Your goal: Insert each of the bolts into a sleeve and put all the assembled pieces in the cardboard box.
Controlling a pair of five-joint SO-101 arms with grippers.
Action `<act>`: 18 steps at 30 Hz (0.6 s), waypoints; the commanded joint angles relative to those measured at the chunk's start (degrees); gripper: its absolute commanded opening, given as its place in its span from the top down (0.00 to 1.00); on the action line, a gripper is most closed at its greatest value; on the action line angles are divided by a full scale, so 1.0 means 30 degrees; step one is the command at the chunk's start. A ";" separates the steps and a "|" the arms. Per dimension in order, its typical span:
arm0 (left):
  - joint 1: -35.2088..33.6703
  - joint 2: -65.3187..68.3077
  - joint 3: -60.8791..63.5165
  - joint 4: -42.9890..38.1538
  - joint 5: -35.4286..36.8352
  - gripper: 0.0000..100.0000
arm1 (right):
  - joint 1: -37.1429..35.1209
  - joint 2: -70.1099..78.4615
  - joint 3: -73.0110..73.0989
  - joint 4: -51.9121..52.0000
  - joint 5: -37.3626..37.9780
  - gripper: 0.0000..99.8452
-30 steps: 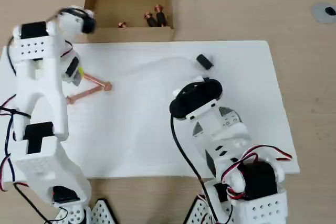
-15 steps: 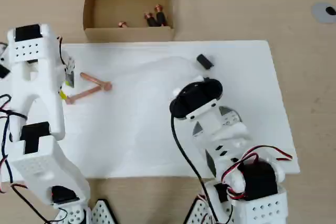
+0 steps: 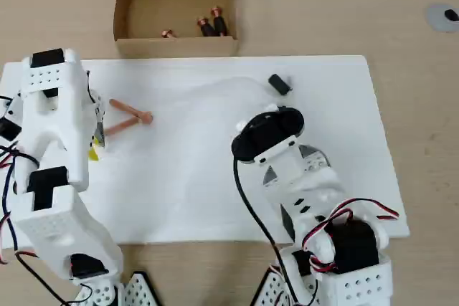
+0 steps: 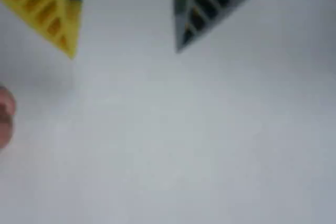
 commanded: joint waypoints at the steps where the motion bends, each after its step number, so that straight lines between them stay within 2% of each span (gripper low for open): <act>1: 0.0000 -0.0073 0.0059 -0.0821 0.0674 0.86 | 0.0308 0.0044 0.0073 -0.0410 0.0029 0.77; 9: 0.0088 -0.0073 0.1319 -0.4044 0.3048 0.86 | 0.0308 0.0044 0.0073 -0.0352 0.0029 0.77; 18: 0.0000 -0.0073 0.5011 -0.8791 0.3692 0.86 | 0.0308 0.0044 0.0073 -0.0352 0.0029 0.77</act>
